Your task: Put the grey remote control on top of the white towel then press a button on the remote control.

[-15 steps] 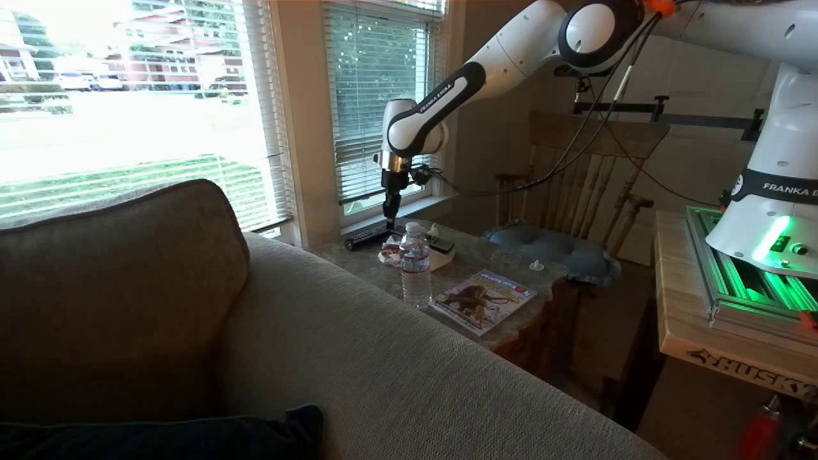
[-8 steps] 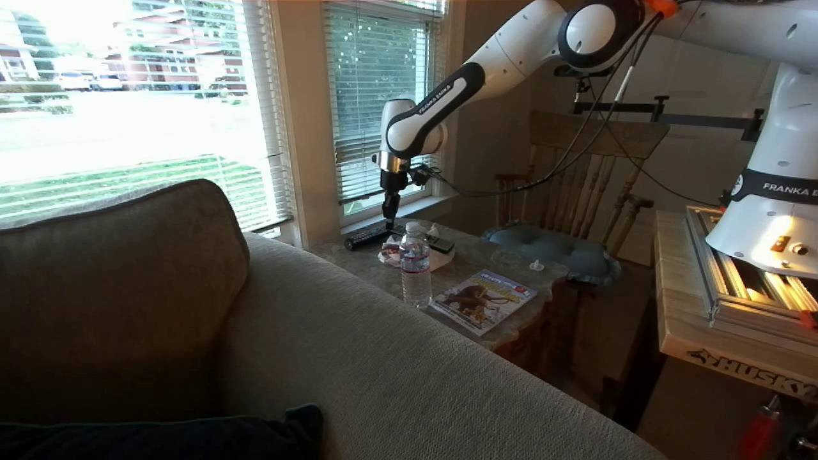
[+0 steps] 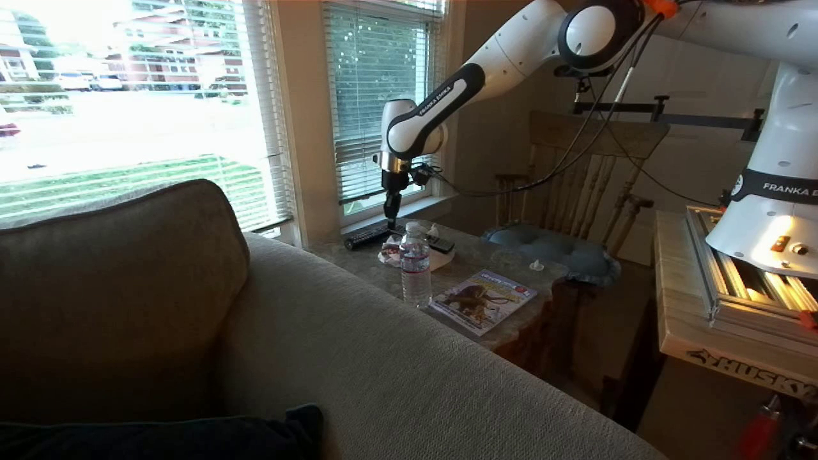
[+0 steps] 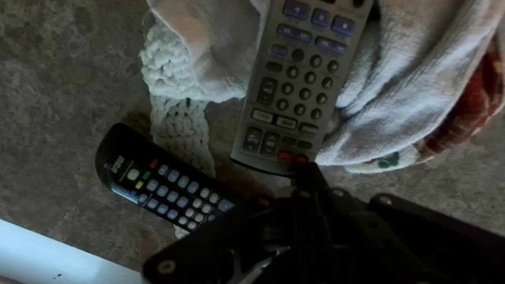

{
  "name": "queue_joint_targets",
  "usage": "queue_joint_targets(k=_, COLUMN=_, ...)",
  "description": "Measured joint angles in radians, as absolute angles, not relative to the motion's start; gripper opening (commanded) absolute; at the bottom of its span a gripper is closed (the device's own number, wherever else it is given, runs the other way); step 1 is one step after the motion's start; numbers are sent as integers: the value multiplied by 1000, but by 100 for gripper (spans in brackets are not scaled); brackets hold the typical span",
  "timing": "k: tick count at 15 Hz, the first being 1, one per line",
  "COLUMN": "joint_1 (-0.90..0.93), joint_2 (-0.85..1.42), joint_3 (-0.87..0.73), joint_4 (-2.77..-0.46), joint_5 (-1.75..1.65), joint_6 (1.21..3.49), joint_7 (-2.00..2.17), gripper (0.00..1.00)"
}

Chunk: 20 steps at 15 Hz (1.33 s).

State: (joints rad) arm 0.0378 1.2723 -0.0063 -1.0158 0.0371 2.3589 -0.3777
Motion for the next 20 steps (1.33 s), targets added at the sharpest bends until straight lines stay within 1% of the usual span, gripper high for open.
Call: queue_joint_targets(k=20, joint_1=59, joint_2=1268, joint_3=-24, joint_4=-1022, joint_5=37, joint_6=2347, joint_7=-353, gripper=0)
